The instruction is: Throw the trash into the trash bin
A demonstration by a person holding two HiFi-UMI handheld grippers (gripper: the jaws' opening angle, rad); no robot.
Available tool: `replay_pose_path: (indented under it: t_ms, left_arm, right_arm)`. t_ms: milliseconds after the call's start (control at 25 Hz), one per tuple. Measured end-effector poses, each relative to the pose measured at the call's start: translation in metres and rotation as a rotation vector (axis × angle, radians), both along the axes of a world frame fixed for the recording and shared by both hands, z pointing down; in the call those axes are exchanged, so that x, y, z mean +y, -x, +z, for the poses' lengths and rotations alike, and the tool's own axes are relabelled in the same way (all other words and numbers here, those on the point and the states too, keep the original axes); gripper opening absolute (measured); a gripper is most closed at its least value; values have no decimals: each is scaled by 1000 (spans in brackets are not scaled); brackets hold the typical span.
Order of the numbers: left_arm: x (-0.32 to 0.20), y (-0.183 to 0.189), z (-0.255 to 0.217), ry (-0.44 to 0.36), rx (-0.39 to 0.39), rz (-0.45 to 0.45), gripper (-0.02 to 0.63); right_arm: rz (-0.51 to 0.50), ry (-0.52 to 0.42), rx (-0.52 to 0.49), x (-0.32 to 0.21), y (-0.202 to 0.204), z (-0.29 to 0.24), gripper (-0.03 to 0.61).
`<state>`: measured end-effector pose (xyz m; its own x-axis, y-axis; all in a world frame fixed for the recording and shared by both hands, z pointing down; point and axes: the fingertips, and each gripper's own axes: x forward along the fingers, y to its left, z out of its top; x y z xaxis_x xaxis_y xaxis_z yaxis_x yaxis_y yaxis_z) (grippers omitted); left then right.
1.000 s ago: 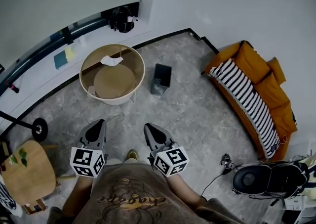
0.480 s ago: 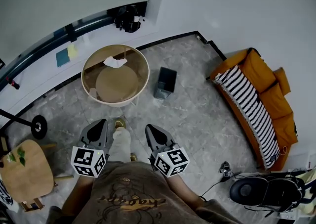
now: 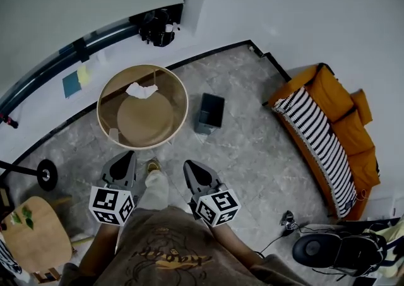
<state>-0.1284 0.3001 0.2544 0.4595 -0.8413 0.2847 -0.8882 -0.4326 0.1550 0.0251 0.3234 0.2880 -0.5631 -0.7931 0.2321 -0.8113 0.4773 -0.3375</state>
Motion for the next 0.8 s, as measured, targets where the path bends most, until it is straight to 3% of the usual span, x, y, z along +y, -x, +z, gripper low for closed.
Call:
replay_pose_path:
  t_ms: [800]
  left_arm:
    - [-189,13,-3,28,-15,62,19]
  right_arm:
    - [27,18,11,-185,19,-12,18]
